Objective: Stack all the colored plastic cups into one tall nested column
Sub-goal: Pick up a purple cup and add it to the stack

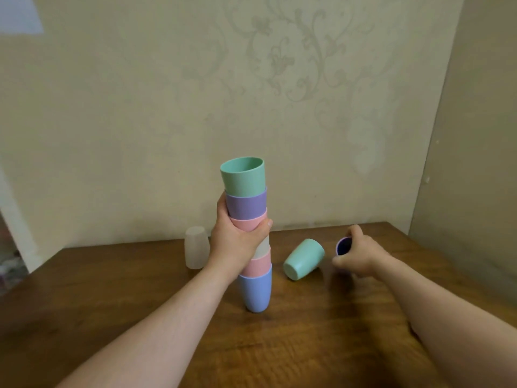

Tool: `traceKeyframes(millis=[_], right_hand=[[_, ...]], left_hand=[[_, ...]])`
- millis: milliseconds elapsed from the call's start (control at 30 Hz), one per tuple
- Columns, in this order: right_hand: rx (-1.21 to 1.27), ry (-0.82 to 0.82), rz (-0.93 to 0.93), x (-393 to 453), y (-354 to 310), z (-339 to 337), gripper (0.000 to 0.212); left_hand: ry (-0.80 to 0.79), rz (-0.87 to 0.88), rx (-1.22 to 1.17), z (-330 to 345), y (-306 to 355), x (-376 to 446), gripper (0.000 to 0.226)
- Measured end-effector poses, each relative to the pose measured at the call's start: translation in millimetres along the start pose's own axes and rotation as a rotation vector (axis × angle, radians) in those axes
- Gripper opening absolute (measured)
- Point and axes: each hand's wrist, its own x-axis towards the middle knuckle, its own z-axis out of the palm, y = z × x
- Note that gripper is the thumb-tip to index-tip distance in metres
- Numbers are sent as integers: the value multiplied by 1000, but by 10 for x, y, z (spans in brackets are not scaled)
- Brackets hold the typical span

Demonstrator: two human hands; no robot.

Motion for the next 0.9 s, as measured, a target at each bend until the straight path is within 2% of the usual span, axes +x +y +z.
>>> traceKeyframes(millis=[67,133,200,367,467,567,667,800,900], right_hand=[[144,-118,22,-97,-128,-24,75],[148,-217,37,-188,-236,-8,63],[129,-247,8,-253,-281,43,57],[208,-91,-74,-394,-190,192,60],[267,-36,-95,-461,-101,286,67],[301,0,-109,-528,-10,360,87],[313,19,-62,-595,-57,303,112],[341,139,-82,-624,-315,-66,94],[561,288,-194,-666,-694,-452,86]], left_hand=[[-5,-15,2,-61,25,-19,91],[-38,-29,8,-89,61,-57,93],[-77,-38,15,-93,102,-103,98],[-79,-33,44,-87,202,-141,108],[-12,0,24,-75,342,-85,112],[44,69,35,-37,539,31,111],[38,102,86,-7,634,123,98],[36,109,107,-45,610,193,86],[21,107,93,-77,590,210,88]])
